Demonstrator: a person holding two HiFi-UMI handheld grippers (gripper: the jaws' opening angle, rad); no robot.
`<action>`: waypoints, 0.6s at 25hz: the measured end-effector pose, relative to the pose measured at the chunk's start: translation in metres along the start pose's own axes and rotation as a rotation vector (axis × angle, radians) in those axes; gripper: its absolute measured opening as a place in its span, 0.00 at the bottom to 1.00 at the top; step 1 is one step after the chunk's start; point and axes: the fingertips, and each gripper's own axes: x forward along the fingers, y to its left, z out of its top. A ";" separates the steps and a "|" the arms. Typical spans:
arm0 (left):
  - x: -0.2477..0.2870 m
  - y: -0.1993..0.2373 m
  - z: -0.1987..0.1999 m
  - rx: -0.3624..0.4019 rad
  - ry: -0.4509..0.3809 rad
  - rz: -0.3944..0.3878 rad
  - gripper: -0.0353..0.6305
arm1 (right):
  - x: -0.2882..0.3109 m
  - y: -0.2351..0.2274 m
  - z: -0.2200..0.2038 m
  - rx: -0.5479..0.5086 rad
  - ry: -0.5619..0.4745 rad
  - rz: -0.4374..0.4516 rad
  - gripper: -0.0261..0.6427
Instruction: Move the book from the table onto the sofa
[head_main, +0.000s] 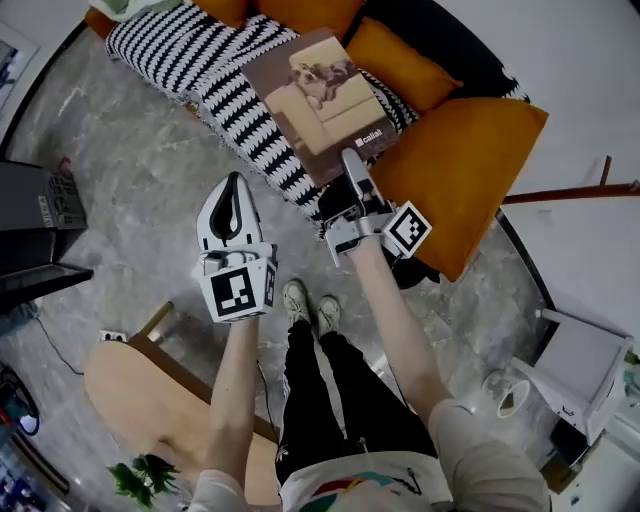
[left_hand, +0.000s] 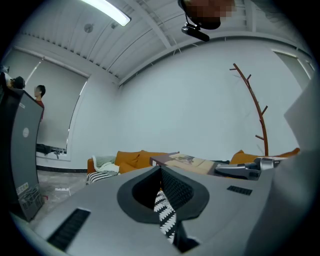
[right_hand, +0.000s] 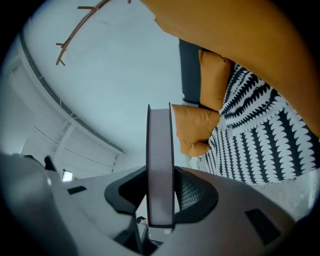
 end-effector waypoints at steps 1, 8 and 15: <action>0.002 0.002 -0.014 0.003 0.009 0.000 0.06 | 0.003 -0.018 -0.002 0.006 -0.005 -0.022 0.27; 0.005 0.007 -0.094 0.002 0.104 -0.019 0.06 | 0.020 -0.134 -0.011 -0.042 0.014 -0.221 0.27; 0.011 0.023 -0.136 -0.011 0.137 -0.016 0.06 | 0.040 -0.204 -0.019 0.010 -0.016 -0.331 0.27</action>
